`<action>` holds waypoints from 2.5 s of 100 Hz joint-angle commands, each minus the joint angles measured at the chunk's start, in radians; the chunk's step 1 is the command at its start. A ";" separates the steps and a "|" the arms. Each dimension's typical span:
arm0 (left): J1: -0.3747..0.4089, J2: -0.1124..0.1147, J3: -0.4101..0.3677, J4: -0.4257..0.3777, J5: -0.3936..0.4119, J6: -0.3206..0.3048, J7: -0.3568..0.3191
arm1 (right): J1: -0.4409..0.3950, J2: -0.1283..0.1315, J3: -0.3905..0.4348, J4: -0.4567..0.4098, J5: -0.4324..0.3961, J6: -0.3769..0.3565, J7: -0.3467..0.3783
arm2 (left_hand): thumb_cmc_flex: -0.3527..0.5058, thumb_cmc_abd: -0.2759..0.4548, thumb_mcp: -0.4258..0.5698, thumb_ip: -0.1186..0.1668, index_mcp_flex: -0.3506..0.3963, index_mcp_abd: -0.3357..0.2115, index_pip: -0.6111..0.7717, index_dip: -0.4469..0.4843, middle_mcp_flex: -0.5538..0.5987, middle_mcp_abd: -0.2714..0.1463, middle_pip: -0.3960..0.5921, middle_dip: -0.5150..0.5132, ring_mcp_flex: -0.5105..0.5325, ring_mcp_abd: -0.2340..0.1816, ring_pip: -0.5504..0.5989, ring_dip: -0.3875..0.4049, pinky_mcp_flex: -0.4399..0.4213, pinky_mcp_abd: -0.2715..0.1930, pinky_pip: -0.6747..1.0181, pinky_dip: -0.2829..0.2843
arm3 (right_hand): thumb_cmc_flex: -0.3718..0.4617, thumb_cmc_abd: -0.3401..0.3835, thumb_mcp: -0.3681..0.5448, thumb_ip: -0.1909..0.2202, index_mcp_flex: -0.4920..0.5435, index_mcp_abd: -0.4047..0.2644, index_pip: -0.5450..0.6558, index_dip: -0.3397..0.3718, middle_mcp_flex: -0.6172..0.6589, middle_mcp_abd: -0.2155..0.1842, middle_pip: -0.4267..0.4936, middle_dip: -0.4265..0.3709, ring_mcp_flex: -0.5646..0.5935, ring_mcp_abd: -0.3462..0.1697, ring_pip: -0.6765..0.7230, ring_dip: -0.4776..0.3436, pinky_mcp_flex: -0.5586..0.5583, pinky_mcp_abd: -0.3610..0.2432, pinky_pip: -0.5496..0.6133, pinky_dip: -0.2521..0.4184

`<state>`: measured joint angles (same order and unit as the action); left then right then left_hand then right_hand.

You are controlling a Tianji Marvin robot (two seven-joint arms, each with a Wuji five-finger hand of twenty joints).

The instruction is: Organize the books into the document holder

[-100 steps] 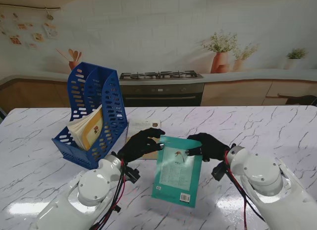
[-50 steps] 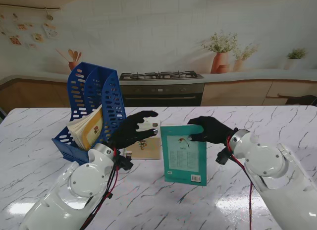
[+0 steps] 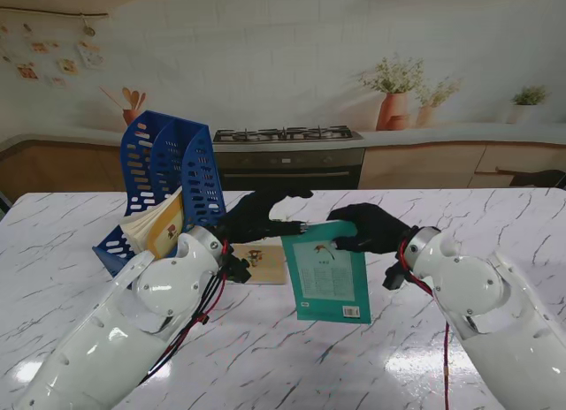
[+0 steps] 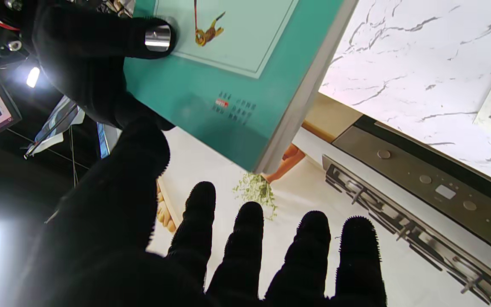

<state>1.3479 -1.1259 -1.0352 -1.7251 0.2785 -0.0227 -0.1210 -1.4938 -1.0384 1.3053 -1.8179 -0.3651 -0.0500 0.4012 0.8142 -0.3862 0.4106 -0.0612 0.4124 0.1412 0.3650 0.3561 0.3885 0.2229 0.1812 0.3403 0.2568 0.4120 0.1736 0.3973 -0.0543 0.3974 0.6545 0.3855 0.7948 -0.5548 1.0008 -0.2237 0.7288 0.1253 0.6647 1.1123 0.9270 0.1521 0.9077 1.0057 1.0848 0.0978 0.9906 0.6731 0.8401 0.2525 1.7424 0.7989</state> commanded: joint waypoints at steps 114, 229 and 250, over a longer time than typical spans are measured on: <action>-0.060 -0.023 0.090 0.141 -0.128 -0.114 0.006 | 0.007 -0.001 -0.002 -0.037 -0.055 0.015 0.013 | 0.167 -0.305 0.483 0.044 0.299 -0.124 1.031 0.964 0.816 -0.116 0.178 0.429 1.012 -0.389 0.950 0.457 1.124 -0.448 1.136 0.152 | 0.145 0.210 0.082 0.068 0.153 -0.349 0.249 0.047 0.012 -0.145 -0.028 -0.037 0.035 -0.173 0.363 0.106 -0.100 -0.015 0.026 0.032; 0.074 -0.011 -0.119 -0.098 -0.111 0.072 0.017 | -0.138 -0.053 0.126 -0.041 0.024 0.166 -0.194 | 0.173 -0.358 0.568 0.112 0.333 -0.081 1.037 1.053 0.861 -0.201 0.179 0.601 1.015 -0.399 1.030 0.384 1.126 -0.422 1.164 0.129 | -0.189 0.321 -0.564 0.167 -0.096 -0.146 -0.247 -0.397 -0.222 -0.055 -0.508 -0.529 -0.285 -0.014 -0.558 -0.195 -0.593 0.197 -0.571 -0.109; 0.130 -0.006 -0.198 -0.204 -0.049 0.144 0.030 | -0.129 -0.053 0.112 -0.009 -0.002 0.168 -0.201 | 0.170 -0.360 0.572 0.114 0.335 -0.084 1.037 1.052 0.864 -0.205 0.176 0.605 1.014 -0.400 1.033 0.383 1.126 -0.424 1.165 0.128 | -0.185 0.326 -0.589 0.168 -0.090 -0.148 -0.250 -0.393 -0.217 -0.055 -0.509 -0.529 -0.279 -0.015 -0.564 -0.194 -0.593 0.201 -0.577 -0.109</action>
<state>1.4714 -1.1356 -1.2191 -1.8982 0.2287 0.1337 -0.0935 -1.6193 -1.0842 1.4259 -1.8393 -0.3963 0.1139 0.2001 0.8622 -0.7743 0.8034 -0.0414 0.7115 0.0995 1.3465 1.3821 1.1963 0.1242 0.3508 0.9213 1.2064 0.0958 1.2080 0.8184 1.0461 0.1243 1.6820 0.5171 0.6163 -0.2462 0.4362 -0.1047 0.6254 -0.0244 0.4386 0.6960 0.7407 0.0968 0.4123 0.4867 0.8083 0.0825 0.4433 0.4855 0.2579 0.2546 1.1712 0.6934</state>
